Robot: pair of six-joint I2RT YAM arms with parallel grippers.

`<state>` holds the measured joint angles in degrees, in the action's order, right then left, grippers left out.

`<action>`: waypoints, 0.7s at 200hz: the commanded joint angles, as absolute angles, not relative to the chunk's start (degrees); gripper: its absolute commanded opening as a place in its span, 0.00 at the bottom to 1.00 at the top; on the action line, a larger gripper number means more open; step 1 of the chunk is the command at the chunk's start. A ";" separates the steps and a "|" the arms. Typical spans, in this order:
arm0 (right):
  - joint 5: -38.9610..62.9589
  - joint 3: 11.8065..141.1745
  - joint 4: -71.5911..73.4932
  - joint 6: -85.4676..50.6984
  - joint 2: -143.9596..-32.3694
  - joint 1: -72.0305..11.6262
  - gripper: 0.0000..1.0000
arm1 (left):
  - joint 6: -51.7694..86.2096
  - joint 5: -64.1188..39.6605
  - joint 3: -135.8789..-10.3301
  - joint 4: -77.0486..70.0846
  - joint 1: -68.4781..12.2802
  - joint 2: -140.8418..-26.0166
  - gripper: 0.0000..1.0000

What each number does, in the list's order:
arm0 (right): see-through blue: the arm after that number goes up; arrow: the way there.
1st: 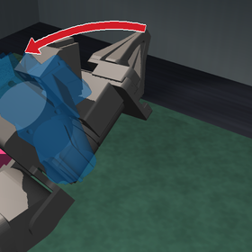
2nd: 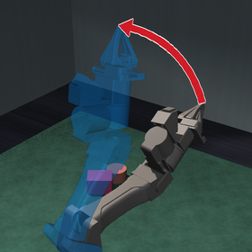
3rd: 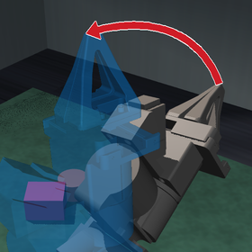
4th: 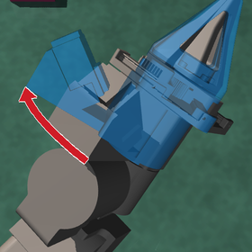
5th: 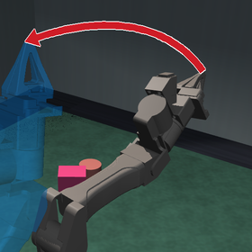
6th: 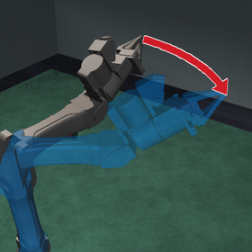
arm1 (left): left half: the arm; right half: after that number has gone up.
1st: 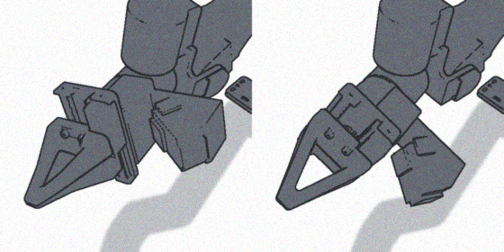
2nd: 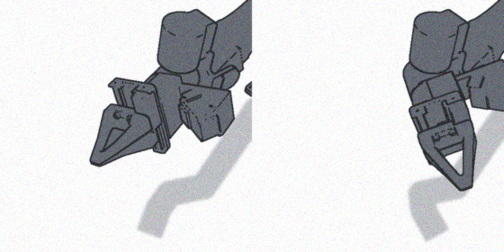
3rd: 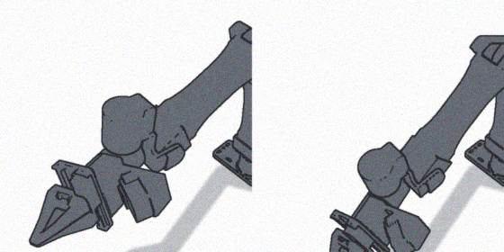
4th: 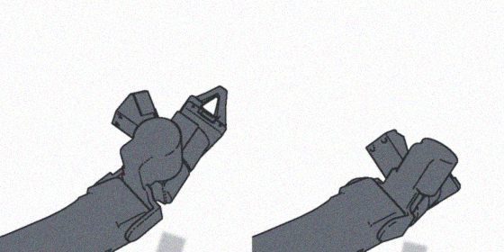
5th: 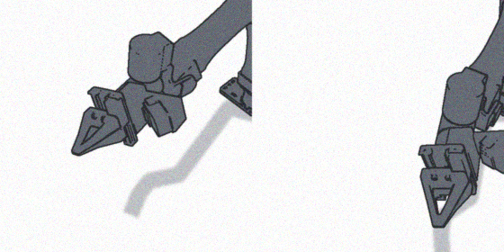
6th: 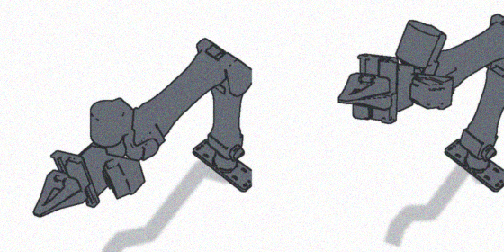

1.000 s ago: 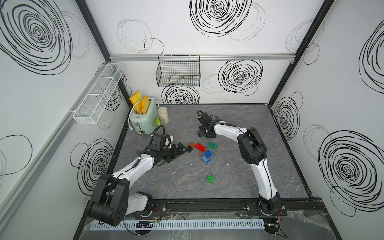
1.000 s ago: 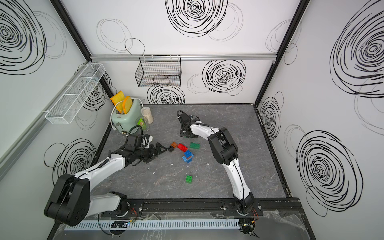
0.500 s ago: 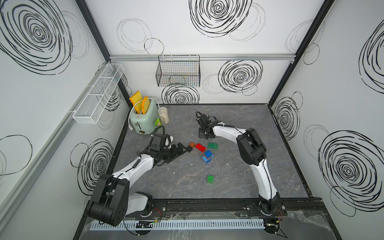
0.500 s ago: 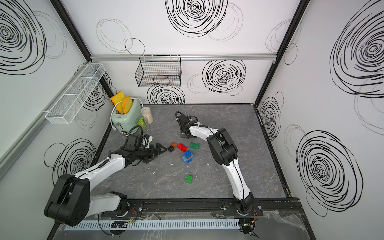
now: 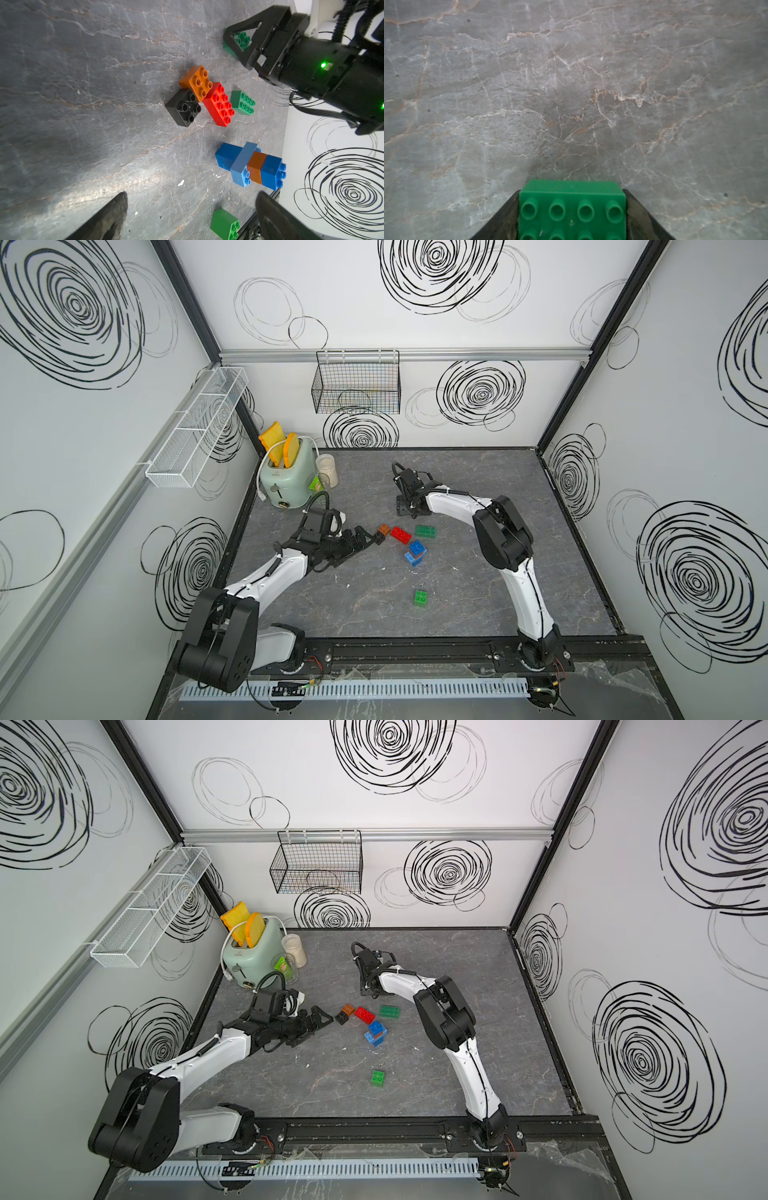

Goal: Assemble the letter f with lego
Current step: Pick up the lego brick from the center of the board.

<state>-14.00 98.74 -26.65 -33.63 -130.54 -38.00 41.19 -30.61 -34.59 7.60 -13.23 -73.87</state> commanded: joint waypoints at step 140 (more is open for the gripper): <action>-9.87 75.95 -21.79 -21.51 -103.60 -39.02 0.57 | 47.91 -29.71 -31.02 -4.30 -25.34 -73.48 0.98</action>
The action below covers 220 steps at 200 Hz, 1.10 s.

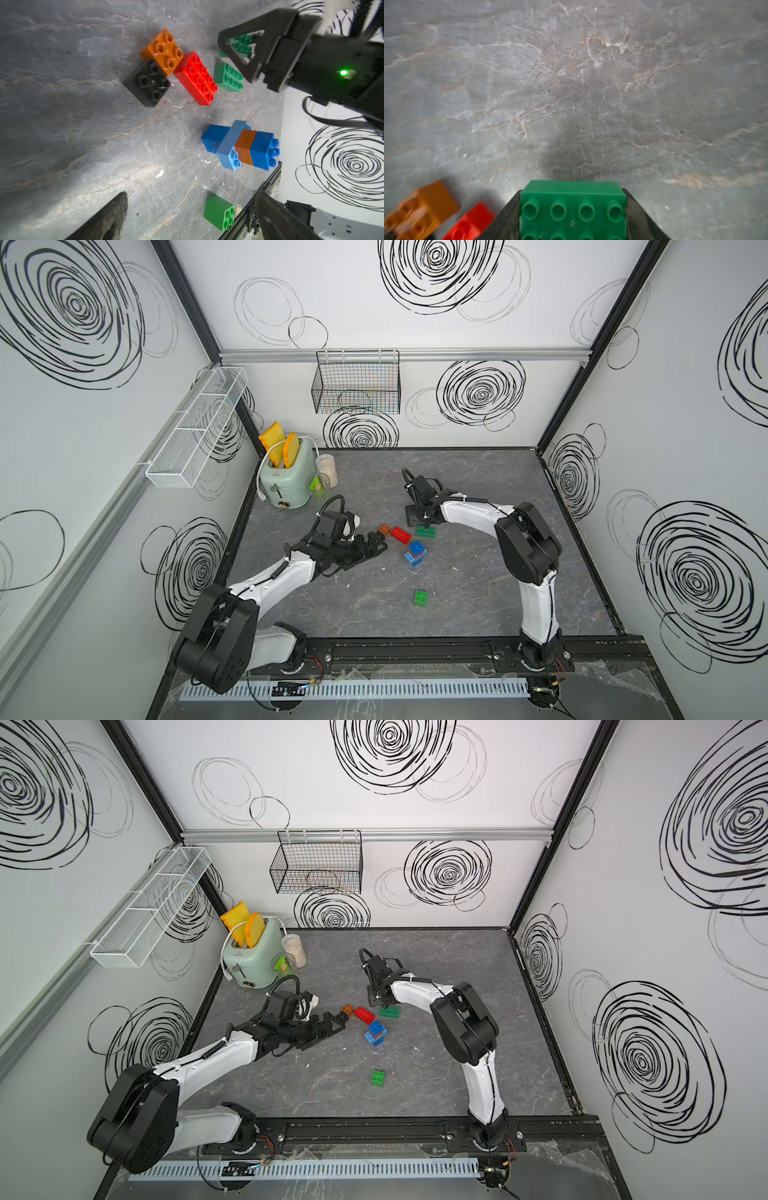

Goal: Assemble the letter f with lego
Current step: Pick up the lego brick from the center of the board, then assemble the lego brick with the lego brick.

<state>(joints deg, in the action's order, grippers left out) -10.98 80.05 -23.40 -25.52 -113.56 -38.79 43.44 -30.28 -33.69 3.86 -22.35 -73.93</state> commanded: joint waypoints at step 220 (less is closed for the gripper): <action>-7.12 62.50 -27.64 -13.04 -84.78 -47.75 0.62 | 59.28 -21.18 -25.92 -27.79 -38.76 -83.97 0.99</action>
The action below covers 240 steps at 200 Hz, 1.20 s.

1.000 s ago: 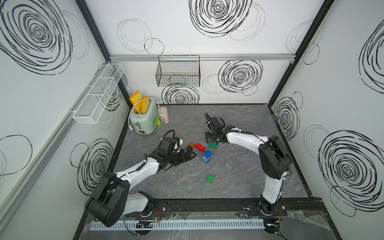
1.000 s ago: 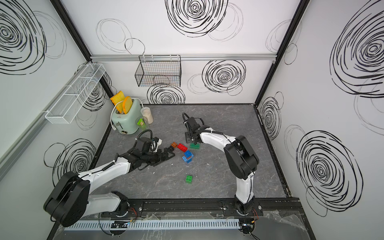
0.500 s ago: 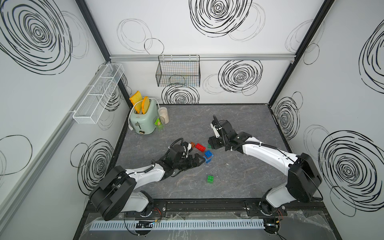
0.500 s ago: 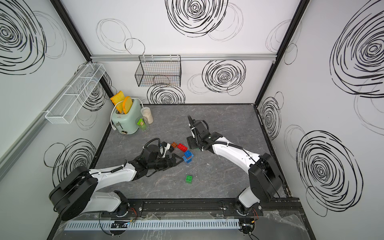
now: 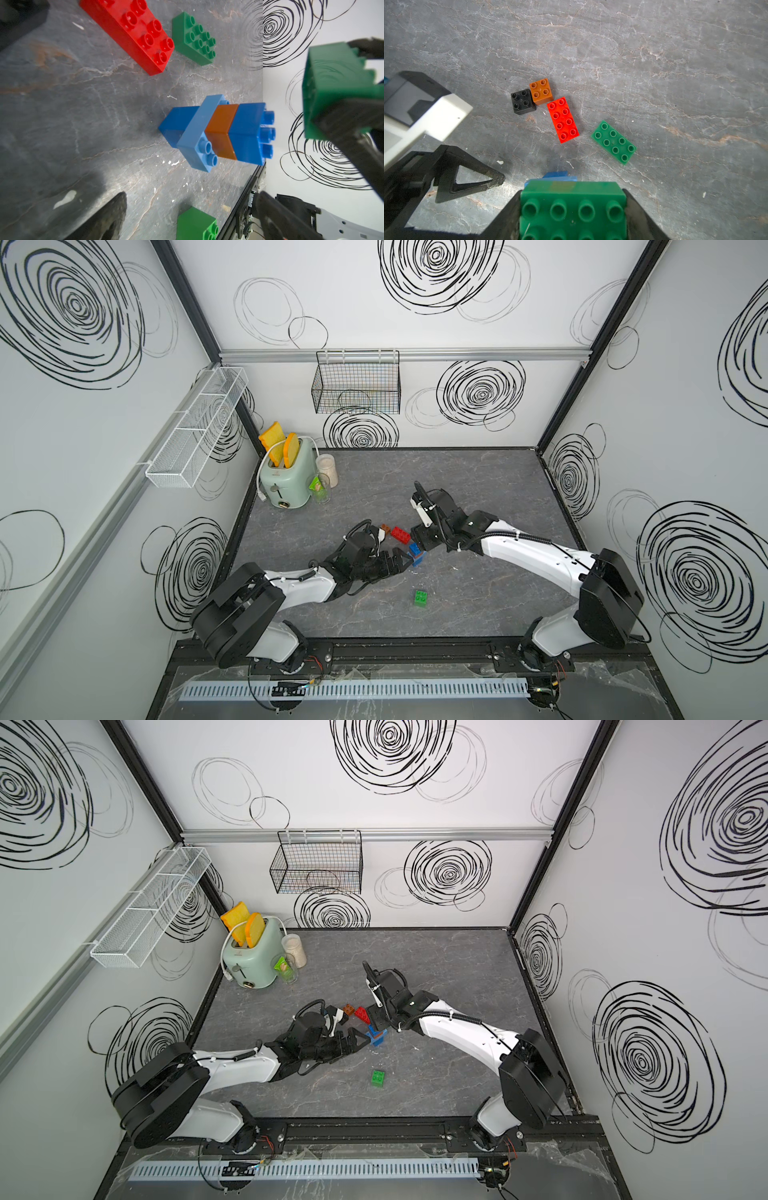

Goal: Assemble the letter f with lego
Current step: Assemble the lego brick with the lego brick.

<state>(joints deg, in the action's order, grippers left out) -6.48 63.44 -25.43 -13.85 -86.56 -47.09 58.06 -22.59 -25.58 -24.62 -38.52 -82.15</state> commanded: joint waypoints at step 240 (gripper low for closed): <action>-5.08 66.22 -32.45 -12.92 -89.86 -48.88 0.62 | 56.61 -21.66 -28.29 -26.72 -35.67 -87.19 0.99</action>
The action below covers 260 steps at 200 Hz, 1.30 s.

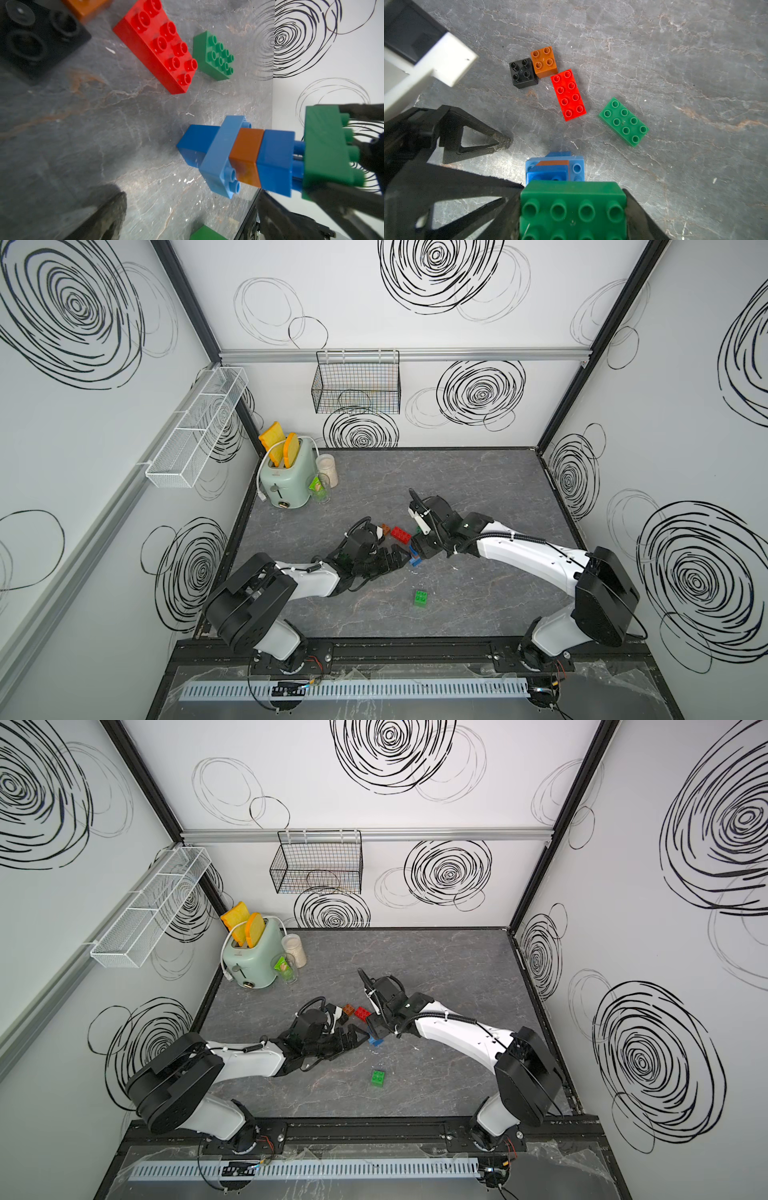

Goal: Assemble the letter f with lego
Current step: Assemble the lego brick with the lego brick.

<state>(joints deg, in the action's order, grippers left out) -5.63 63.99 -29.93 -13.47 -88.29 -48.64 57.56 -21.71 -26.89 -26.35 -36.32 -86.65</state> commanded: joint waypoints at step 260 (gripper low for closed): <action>-7.71 66.12 -38.36 -12.84 -92.11 -49.08 0.62 | 55.18 -22.42 -29.56 -27.56 -34.45 -89.38 0.99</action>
<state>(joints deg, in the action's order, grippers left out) -5.65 67.61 -32.93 -13.45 -91.22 -48.60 55.94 -22.94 -28.08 -26.68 -34.81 -88.51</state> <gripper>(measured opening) 0.657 0.992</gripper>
